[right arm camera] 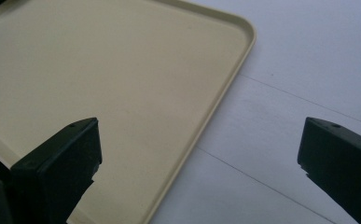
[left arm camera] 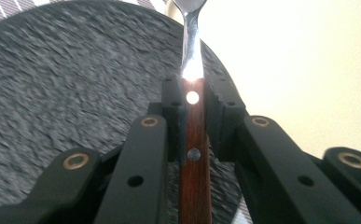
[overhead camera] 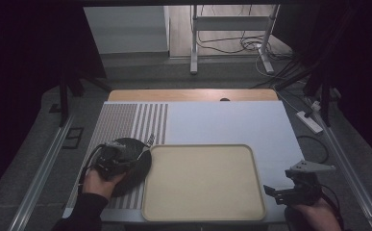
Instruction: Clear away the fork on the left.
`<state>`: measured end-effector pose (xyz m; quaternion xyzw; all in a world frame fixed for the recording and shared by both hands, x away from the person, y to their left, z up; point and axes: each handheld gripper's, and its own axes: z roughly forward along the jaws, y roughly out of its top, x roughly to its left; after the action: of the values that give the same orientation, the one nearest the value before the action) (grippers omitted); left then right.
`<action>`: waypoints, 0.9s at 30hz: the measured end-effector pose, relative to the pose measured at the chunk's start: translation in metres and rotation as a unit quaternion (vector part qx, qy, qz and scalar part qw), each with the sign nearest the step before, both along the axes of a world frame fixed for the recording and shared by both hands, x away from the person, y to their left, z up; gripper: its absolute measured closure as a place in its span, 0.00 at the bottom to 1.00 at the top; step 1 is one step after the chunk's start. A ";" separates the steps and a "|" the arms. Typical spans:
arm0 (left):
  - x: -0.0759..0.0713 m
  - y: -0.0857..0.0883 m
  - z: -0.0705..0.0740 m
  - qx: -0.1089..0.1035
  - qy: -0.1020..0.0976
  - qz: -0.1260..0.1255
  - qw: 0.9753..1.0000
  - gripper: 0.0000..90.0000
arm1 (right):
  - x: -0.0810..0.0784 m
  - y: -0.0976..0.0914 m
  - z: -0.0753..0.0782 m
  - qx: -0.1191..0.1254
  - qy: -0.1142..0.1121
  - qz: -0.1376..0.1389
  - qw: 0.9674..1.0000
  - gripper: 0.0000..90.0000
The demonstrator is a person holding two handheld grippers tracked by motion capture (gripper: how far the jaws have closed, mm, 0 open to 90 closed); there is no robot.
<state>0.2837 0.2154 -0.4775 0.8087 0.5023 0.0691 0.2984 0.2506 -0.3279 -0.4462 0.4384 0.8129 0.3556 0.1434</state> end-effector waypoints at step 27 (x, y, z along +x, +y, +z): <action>-0.011 -0.076 -0.014 0.018 0.024 -0.055 0.998 0.87 | 0.000 0.001 0.000 -0.004 0.000 0.003 1.000 0.00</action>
<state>0.2723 0.1397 -0.4917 0.8417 0.4626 0.0422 0.2752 0.2505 -0.3271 -0.4464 0.4356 0.8155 0.3529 0.1437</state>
